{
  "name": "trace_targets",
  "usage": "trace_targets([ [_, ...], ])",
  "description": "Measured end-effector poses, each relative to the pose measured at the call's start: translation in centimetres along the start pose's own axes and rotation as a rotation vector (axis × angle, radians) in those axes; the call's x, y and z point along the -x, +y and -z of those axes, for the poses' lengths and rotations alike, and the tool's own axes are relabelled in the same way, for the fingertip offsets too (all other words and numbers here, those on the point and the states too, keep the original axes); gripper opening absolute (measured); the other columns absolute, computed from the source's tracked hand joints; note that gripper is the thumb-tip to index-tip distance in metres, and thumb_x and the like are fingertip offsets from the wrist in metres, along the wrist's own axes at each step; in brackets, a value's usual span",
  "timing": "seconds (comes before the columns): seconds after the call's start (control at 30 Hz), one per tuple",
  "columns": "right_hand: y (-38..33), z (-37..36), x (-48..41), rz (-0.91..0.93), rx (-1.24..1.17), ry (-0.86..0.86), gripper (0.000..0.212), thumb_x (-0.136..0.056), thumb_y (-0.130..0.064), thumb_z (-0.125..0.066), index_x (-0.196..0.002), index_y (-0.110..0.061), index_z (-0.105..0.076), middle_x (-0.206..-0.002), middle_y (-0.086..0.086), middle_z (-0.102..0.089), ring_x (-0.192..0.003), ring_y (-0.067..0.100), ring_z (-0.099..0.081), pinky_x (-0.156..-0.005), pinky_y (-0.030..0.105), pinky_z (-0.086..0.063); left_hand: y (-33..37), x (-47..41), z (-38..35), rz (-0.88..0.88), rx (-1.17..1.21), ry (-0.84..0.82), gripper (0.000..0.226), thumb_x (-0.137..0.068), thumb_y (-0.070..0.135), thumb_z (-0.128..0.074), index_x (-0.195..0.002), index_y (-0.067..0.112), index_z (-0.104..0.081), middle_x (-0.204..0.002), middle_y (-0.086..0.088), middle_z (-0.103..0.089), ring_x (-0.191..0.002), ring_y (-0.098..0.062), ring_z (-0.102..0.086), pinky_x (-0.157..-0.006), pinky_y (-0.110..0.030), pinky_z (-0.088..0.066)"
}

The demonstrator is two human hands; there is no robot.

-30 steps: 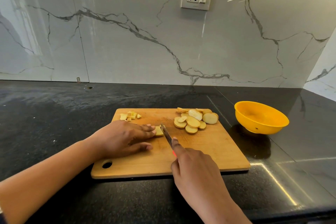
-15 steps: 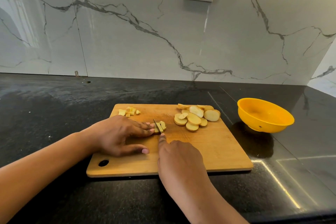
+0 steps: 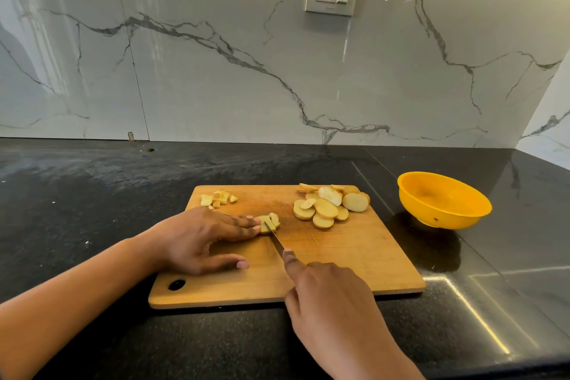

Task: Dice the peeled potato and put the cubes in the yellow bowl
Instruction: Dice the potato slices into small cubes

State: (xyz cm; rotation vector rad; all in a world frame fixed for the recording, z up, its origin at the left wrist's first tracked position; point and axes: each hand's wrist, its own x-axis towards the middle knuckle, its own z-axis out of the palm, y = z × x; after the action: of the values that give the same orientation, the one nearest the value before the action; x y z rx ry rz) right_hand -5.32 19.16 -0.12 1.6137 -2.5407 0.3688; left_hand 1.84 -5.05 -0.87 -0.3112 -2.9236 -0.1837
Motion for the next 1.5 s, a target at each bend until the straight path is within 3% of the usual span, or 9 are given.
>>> trace_targets([
  [0.23, 0.3, 0.0, -0.2, -0.031, -0.055, 0.011, 0.053, -0.102, -0.034, -0.031, -0.152, -0.028, -0.015, -0.108, -0.004, -0.058, -0.09, 0.015, -0.049, -0.072, 0.028, -0.039, -0.3, 1.0, 0.1, -0.023, -0.063, 0.014, 0.057, -0.095, 0.057, -0.039, -0.141, 0.023, -0.041, -0.148, 0.008, -0.037, -0.137, 0.001, -0.029, -0.113, -0.019, -0.022],
  [0.47, 0.1, -0.2, -0.7, -0.048, -0.091, 0.026, 0.054, -0.102, -0.034, -0.032, -0.152, -0.03, -0.011, -0.109, -0.005, -0.057, -0.097, 0.015, -0.054, -0.075, 0.028, -0.042, -1.1, 1.3, 0.3, 0.043, -0.057, -0.126, 0.066, -0.089, 0.073, -0.022, -0.144, 0.035, -0.024, -0.151, 0.02, -0.02, -0.138, 0.012, -0.012, -0.114, -0.013, -0.006],
  [0.77, -0.8, -0.6, -1.8, -0.008, 0.01, 0.033, 0.053, -0.102, -0.031, -0.03, -0.152, -0.027, -0.014, -0.109, -0.001, -0.058, -0.082, 0.015, -0.041, -0.06, 0.027, -0.032, -1.1, 1.1, 0.4, 0.041, -0.069, -0.156, 0.069, -0.088, 0.073, -0.025, -0.145, 0.035, -0.022, -0.15, 0.022, -0.022, -0.137, 0.014, -0.011, -0.116, -0.016, -0.009],
  [0.93, -1.5, -1.2, -3.5, 0.03, 0.107, -0.053, 0.054, -0.102, -0.018, -0.036, -0.152, -0.015, -0.015, -0.11, 0.004, -0.059, -0.086, 0.023, -0.05, -0.047, 0.024, -0.02, -1.0, 1.1, 0.5, 0.039, -0.084, -0.163, 0.07, -0.088, 0.074, -0.024, -0.145, 0.035, -0.023, -0.151, 0.021, -0.022, -0.138, 0.012, -0.011, -0.118, -0.024, -0.012],
  [1.07, -1.3, -1.0, -2.6, 0.06, 0.084, -0.071, 0.055, -0.103, -0.02, -0.036, -0.152, -0.016, -0.012, -0.105, 0.003, -0.057, -0.081, 0.021, -0.047, -0.048, 0.024, -0.021, -1.0, 1.1, 0.4, 0.044, -0.078, -0.166, 0.07, -0.087, 0.075, -0.023, -0.145, 0.036, -0.021, -0.151, 0.022, -0.021, -0.138, 0.012, -0.01, -0.118, -0.024, -0.012],
  [1.17, -0.8, -0.4, -1.2, 0.051, 0.061, -0.072, 0.055, -0.103, -0.025, -0.034, -0.153, -0.022, -0.011, -0.092, -0.001, -0.047, -0.078, 0.019, -0.042, -0.054, 0.026, -0.032, -0.8, 1.1, 0.4, 0.03, -0.066, -0.142, 0.071, -0.087, 0.074, -0.022, -0.145, 0.033, -0.02, -0.151, 0.021, -0.021, -0.138, 0.013, -0.011, -0.117, -0.021, -0.01],
  [1.23, -0.4, 0.2, -0.7, 0.04, 0.03, -0.072, 0.055, -0.102, -0.033, -0.033, -0.152, -0.027, -0.012, -0.096, -0.003, -0.051, -0.081, 0.018, -0.045, -0.065, 0.029, -0.039, -0.7, 1.2, 0.3, 0.03, -0.035, -0.114, 0.07, -0.088, 0.074, -0.021, -0.145, 0.033, -0.022, -0.15, 0.02, -0.022, -0.138, 0.012, -0.013, -0.117, -0.021, -0.012],
  [1.33, 0.1, 0.3, -0.2, 0.013, -0.031, -0.043, 0.055, -0.101, -0.039, -0.033, -0.152, -0.033, -0.012, -0.109, -0.005, -0.057, -0.09, 0.015, -0.05, -0.072, 0.028, -0.037, -0.7, 1.6, 0.1, 0.034, -0.004, -0.016, 0.063, -0.091, 0.069, -0.027, -0.142, 0.032, -0.03, -0.148, 0.019, -0.03, -0.136, 0.011, -0.022, -0.114, -0.022, -0.022],
  [1.5, 0.0, -0.2, 0.1, -0.053, -0.118, -0.003, 0.056, -0.1, -0.039, -0.032, -0.151, -0.036, -0.011, -0.095, -0.013, -0.043, -0.084, 0.008, -0.042, -0.072, 0.023, -0.033, -0.4, 2.1, -0.2, 0.014, -0.074, 0.268, 0.043, -0.097, 0.05, -0.041, -0.127, 0.025, -0.059, -0.129, 0.013, -0.059, -0.119, 0.003, -0.052, -0.095, -0.028, -0.049],
])
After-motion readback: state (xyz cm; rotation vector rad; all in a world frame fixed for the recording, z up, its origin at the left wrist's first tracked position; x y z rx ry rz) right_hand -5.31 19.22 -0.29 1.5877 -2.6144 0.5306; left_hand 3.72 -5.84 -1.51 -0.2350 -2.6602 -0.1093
